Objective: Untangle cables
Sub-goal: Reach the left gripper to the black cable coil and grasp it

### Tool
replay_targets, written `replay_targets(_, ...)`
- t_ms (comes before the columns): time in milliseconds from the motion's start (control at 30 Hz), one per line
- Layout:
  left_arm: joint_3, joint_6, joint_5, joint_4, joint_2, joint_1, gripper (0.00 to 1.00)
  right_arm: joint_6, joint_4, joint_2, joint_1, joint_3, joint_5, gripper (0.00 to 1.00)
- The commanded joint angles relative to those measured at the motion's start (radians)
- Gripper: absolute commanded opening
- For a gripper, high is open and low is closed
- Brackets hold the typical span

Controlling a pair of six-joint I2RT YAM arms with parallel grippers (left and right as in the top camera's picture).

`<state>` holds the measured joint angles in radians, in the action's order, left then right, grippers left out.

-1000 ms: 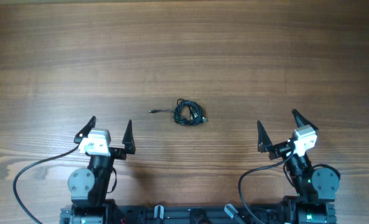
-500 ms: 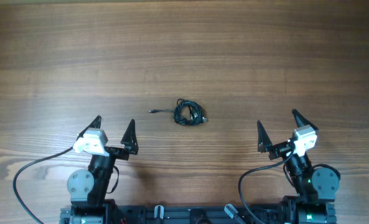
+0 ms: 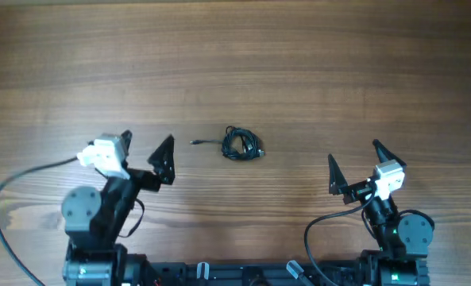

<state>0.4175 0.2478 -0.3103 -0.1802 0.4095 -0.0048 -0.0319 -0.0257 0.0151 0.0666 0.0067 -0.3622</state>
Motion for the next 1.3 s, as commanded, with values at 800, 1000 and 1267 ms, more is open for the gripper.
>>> replay_targets(800,0.401,0.22,-0.122,-0.164,0.789,-0.282,0.85,-0.014,-0.005,-0.011,-0.004,-0.002,-0.012,1.0)
replay_targets(1000,0.401,0.483,0.196,-0.132,0.967,-0.463,0.61,-0.014,-0.005,-0.011,-0.004,-0.002,-0.011,1.0)
replay_targets(1267,0.401,0.868,0.278,-0.07,1.257,-0.555,0.47,-0.014,-0.005,-0.011,-0.004,-0.002,-0.011,1.0)
